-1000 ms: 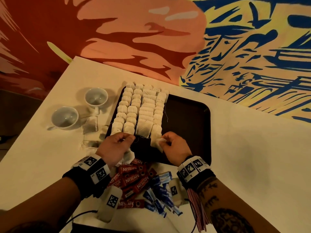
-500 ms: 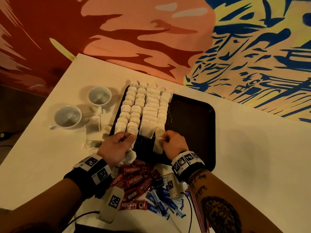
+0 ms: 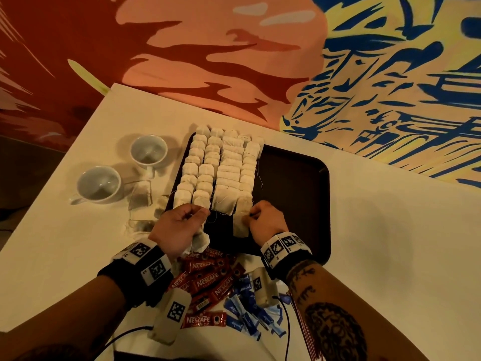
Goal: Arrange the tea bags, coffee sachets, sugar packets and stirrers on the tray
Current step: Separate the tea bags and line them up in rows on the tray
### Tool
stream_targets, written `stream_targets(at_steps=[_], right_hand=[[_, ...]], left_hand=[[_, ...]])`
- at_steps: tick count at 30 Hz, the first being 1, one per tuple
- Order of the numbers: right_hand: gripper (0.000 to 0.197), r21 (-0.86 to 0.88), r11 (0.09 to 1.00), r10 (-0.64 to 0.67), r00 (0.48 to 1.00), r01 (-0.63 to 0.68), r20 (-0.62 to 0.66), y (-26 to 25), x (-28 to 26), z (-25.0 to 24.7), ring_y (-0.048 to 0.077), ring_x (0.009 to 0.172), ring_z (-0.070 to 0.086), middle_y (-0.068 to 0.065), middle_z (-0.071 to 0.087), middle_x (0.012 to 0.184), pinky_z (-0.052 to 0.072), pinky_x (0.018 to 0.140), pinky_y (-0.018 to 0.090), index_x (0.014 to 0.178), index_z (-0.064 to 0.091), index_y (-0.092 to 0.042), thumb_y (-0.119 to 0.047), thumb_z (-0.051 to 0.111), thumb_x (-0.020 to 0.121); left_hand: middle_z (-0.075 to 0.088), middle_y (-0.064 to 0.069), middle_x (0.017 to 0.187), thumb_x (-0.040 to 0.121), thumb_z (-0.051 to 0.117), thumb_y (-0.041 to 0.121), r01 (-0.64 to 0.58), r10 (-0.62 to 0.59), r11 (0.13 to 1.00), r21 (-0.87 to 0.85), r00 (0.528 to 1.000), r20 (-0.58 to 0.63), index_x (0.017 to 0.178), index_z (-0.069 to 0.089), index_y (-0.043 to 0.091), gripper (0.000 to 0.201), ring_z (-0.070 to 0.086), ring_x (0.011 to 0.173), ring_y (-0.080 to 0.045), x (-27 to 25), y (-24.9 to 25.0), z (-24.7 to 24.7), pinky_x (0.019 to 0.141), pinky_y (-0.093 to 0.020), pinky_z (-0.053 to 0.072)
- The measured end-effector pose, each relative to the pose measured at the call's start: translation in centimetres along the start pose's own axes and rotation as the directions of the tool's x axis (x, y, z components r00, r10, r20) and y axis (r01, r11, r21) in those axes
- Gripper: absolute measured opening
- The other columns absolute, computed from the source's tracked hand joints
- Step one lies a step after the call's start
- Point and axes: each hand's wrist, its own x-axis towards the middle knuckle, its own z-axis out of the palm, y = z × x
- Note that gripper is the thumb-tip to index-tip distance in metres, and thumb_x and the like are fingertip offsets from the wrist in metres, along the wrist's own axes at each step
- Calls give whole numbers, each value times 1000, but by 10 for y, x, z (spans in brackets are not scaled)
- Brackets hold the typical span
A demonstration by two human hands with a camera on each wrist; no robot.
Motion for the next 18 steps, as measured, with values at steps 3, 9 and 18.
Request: stream_targets(at_steps=[3,9,18], right_hand=[[19,2,1000,-7,1000,7,-20,-1,0,-1,7,80,61,-3,66,98,47,65,21,102,60,-22,-31,70,89],[23,33,999,-12,1000,13,-24,-7,1,-5,10,89,60,-4,64,104,46,73,23,106,56,-23,-31,71,90],[30,67,987,-137,987,143,-88,-30,-32,-18,11,94,61,-6,64,107,49,81,28,114,57,-21,-44,61,95]], left_hand=[[63,2,66,93,63,36,2,-2,1000,-6,1000,6,95,73,21,18,59,66,-14,-1,1,-1,68,-28,50],[67,-5,74,94,63,36,-19,19,999,-32,1000,10,96,74,20,19,60,68,-13,-3,5,-1,68,-27,50],[70,-2,68,94,60,41,-29,26,989,-145,999,-23,82,75,31,21,60,57,-15,-3,15,12,59,-32,48]])
